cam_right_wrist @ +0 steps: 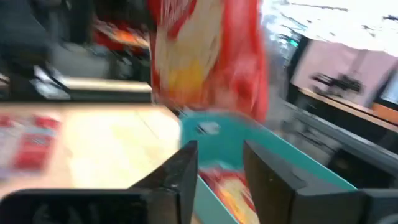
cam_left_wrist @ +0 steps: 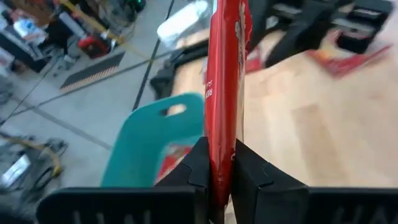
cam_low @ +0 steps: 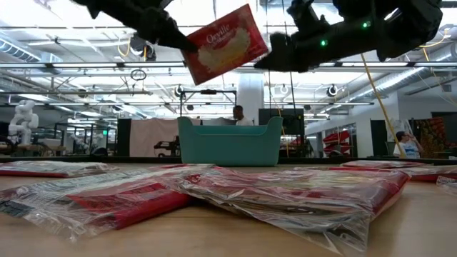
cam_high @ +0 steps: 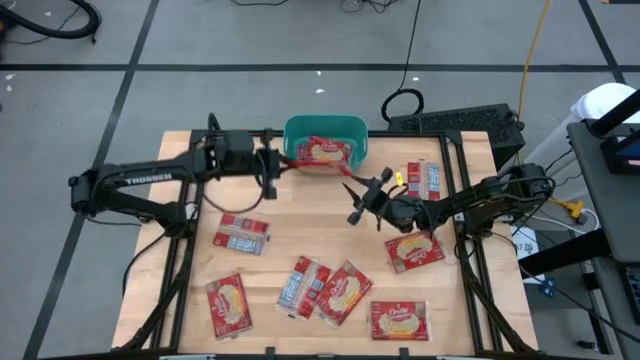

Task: Sort popcorn bags into baskets
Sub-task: Put the red popcorn bag into the green bin

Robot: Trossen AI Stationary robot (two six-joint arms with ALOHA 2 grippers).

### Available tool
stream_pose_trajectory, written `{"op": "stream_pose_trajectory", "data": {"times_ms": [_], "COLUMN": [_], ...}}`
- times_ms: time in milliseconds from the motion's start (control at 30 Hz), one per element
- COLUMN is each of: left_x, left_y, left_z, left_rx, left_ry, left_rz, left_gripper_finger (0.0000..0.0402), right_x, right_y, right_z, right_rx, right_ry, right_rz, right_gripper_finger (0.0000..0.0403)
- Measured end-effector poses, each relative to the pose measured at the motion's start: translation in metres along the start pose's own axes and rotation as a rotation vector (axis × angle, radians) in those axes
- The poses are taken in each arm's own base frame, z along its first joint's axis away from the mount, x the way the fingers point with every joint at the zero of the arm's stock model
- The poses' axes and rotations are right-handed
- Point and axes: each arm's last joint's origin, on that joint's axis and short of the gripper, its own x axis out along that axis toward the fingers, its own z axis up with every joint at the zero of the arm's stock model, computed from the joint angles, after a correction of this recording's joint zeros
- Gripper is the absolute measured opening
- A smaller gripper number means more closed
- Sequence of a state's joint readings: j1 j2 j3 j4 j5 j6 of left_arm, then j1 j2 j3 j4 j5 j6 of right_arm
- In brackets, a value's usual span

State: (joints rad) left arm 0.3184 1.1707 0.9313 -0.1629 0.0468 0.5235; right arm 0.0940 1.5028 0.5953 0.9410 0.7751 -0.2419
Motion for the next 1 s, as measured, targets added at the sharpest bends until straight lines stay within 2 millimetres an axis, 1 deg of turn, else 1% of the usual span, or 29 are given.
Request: {"op": "stream_pose_trajectory", "data": {"times_ms": [100,200,333,500,633,767,867,1000], "left_x": [-0.001,0.005,0.027,0.063,0.090,0.111,0.118,0.120], "left_y": [0.024,0.046,0.072,0.100,0.110,0.110,0.107,0.106], "left_z": [0.004,-0.004,-0.021,-0.045,-0.066,-0.086,-0.096,-0.099], "left_rx": [0.017,0.015,-0.012,-0.060,-0.110,-0.173,-0.200,-0.228], "left_ry": [0.015,0.042,0.077,0.165,0.251,0.313,0.346,0.357], "left_rz": [0.065,0.100,0.077,0.061,0.018,-0.013,-0.032,-0.042], "left_gripper_finger": [0.0033,0.0034,0.0037,0.0035,0.0041,0.0045,0.0046,0.0047], "right_x": [0.000,-0.001,-0.003,-0.008,-0.013,-0.017,-0.020,-0.021], "right_y": [0.000,0.001,0.006,0.013,0.018,0.022,0.024,0.025], "right_z": [-0.005,-0.010,-0.015,-0.015,-0.014,-0.015,-0.015,-0.015], "right_rx": [0.005,0.034,0.074,0.126,0.132,0.114,0.103,0.093], "right_ry": [0.047,0.084,0.126,0.126,0.125,0.132,0.137,0.140], "right_rz": [-0.026,-0.016,0.036,0.145,0.175,0.197,0.208,0.214], "right_gripper_finger": [0.0144,0.0150,0.0147,0.0145,0.0144,0.0144,0.0144,0.0144]}}
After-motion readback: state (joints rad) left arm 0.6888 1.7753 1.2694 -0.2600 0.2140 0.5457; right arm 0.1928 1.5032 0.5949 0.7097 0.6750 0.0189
